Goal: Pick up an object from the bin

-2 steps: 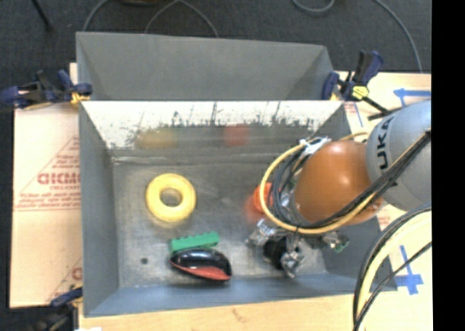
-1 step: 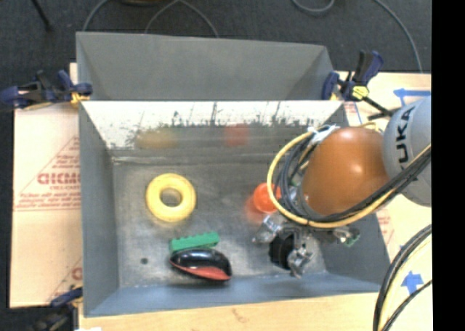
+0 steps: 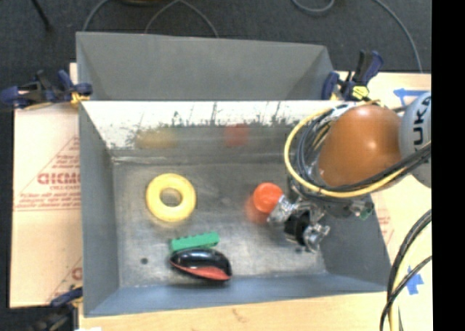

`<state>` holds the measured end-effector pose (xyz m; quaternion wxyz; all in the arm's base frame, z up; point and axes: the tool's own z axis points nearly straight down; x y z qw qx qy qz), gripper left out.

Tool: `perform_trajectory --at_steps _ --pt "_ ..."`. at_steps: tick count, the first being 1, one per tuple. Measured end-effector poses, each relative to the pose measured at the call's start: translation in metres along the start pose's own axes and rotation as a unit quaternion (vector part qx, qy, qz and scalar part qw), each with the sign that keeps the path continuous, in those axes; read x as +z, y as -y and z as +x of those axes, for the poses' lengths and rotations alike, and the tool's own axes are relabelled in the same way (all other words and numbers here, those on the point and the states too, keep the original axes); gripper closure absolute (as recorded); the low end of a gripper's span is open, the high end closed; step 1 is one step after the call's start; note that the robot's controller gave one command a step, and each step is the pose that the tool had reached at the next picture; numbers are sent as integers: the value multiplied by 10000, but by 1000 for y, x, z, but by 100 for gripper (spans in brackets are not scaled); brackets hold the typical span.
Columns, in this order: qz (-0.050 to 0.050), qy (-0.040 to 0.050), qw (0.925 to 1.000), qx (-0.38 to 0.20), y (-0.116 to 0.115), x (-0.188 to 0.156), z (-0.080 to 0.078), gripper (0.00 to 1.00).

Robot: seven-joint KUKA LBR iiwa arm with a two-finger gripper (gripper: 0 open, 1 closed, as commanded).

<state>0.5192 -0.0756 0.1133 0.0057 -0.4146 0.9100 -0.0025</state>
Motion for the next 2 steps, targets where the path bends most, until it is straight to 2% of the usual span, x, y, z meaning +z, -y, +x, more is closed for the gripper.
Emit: perform_trajectory --at_steps 1,2 --pt "-85 -61 9987 -497 -7 -28 11 100" --pt "-53 -26 9903 -1390 14 -100 5 100"
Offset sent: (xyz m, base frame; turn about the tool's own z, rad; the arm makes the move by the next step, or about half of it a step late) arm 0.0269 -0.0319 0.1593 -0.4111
